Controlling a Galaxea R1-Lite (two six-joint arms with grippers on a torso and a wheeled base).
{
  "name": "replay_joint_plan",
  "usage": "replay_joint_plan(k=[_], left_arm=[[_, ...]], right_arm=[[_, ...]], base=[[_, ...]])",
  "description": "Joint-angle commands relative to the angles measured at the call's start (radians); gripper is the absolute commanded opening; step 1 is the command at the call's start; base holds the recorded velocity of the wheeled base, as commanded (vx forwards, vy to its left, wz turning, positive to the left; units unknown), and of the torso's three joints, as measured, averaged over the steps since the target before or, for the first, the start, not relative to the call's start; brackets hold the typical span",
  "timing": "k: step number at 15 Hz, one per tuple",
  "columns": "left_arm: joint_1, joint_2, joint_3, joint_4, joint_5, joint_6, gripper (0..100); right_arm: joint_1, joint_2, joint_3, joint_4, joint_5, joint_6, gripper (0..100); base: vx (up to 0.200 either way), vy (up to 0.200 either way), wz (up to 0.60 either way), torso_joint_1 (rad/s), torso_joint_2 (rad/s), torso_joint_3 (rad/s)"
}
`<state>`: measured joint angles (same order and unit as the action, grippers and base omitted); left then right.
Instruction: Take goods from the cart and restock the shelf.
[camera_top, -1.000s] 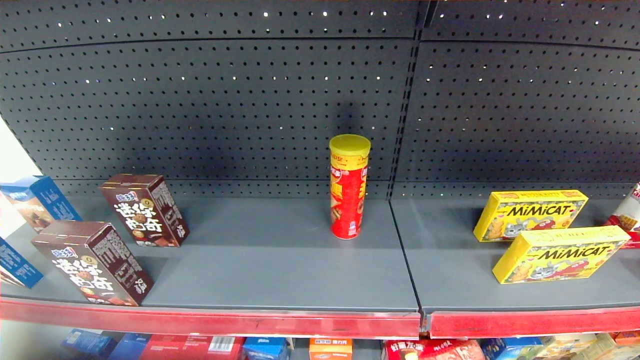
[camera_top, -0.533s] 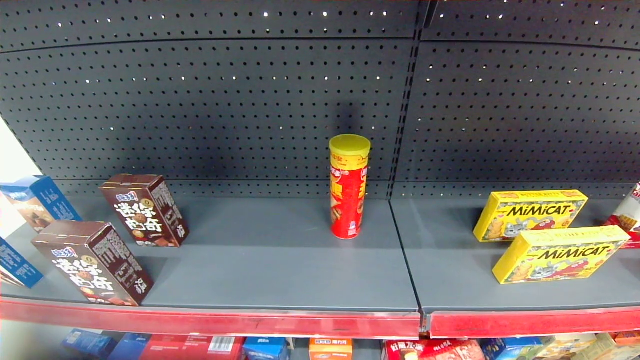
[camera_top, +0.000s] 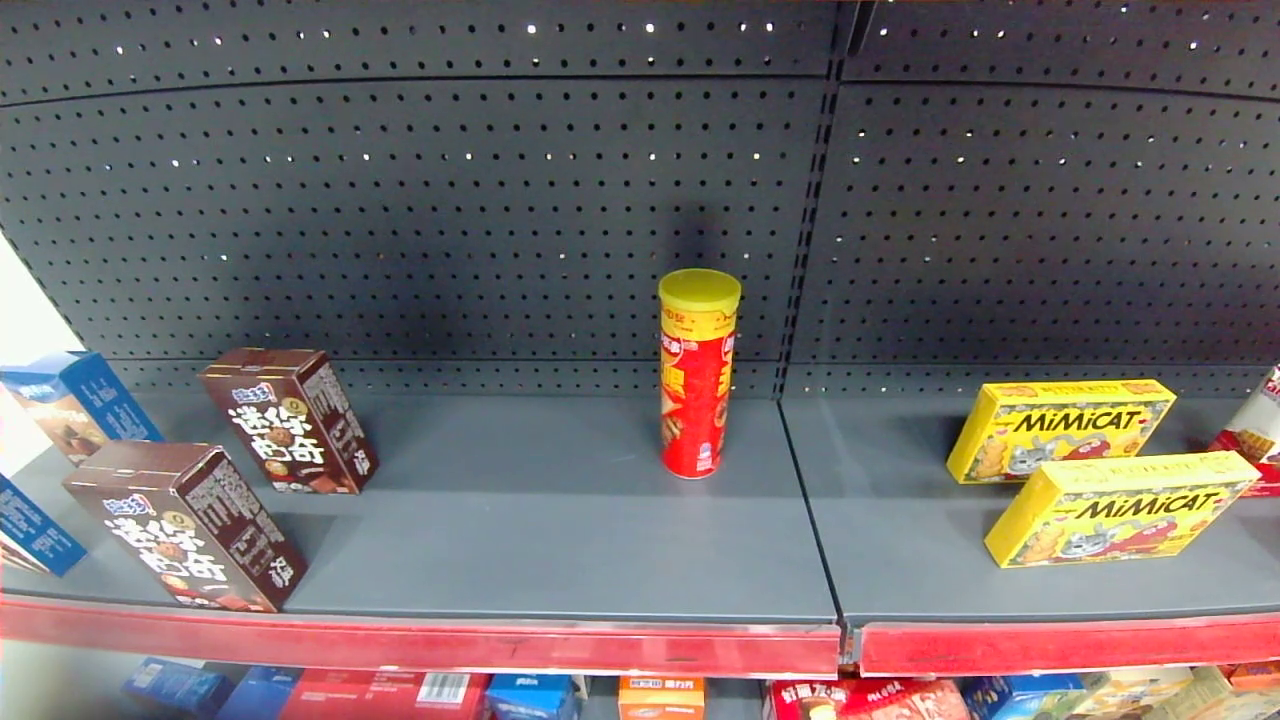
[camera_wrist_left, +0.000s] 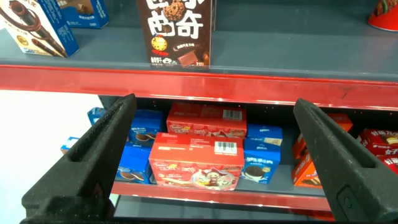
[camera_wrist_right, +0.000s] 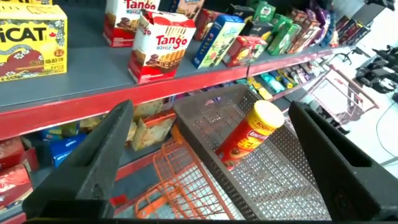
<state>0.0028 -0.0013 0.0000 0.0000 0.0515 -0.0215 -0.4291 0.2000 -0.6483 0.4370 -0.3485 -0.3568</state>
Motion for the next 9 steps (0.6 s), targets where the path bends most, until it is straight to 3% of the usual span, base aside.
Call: replay_joint_plan(k=[1,2,7,9], left_arm=[[0.000,0.001,0.000,0.000,-0.001,0.002,100],[0.000,0.001,0.000,0.000,-0.004,0.014,100],[0.000,0.001,0.000,0.000,0.002,0.011,100],[0.000,0.001,0.000,0.000,0.002,0.011,100]], right_arm=[[-0.002,-0.021,0.001,0.002,0.003,-0.001,100],[0.003,-0.017,0.002,0.000,0.013,-0.002,100],[0.012,-0.024,0.024,-0.003,0.020,-0.002,100],[0.018,-0.033,0.029,-0.003,0.020,-0.002,100]], base=[[0.000,0.000,-0.60,0.002,0.00,-0.002],[0.000,0.000,-0.60,-0.007,0.00,-0.002],[0.000,0.000,0.00,0.000,0.00,0.000],[-0.200,0.000,0.00,0.002,0.00,0.005]])
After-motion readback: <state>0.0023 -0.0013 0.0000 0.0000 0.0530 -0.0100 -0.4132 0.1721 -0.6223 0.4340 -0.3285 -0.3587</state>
